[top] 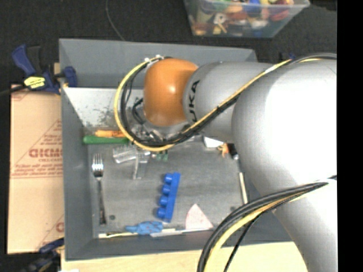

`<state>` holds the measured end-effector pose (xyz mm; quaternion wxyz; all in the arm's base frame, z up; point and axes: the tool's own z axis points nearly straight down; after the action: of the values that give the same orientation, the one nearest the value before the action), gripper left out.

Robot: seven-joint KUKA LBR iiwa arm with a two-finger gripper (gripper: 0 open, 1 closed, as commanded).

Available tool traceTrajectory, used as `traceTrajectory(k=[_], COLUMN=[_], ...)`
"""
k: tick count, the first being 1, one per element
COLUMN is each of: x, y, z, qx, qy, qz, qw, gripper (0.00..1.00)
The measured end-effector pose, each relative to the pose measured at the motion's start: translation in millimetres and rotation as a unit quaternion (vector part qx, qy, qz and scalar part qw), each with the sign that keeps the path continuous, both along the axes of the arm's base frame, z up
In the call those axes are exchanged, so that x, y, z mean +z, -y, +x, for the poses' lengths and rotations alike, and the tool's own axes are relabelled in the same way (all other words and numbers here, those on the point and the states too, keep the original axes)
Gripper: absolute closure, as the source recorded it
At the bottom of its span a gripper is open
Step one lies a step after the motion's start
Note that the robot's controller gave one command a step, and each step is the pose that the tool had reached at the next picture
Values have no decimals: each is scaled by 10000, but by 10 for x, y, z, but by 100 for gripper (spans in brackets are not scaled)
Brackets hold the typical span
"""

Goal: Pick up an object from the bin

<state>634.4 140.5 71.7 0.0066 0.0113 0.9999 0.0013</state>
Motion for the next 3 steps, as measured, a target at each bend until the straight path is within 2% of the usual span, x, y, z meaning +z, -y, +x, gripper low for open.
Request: traceTrajectory(k=[1,2,3], x=[-18,18,4], y=[45,17,42], z=[75,27,83], qx=[-303,-28,-259], qy=[-26,28,12], qz=[21,6,31], qw=[9995,10000,9997], gripper=[0,0,100])
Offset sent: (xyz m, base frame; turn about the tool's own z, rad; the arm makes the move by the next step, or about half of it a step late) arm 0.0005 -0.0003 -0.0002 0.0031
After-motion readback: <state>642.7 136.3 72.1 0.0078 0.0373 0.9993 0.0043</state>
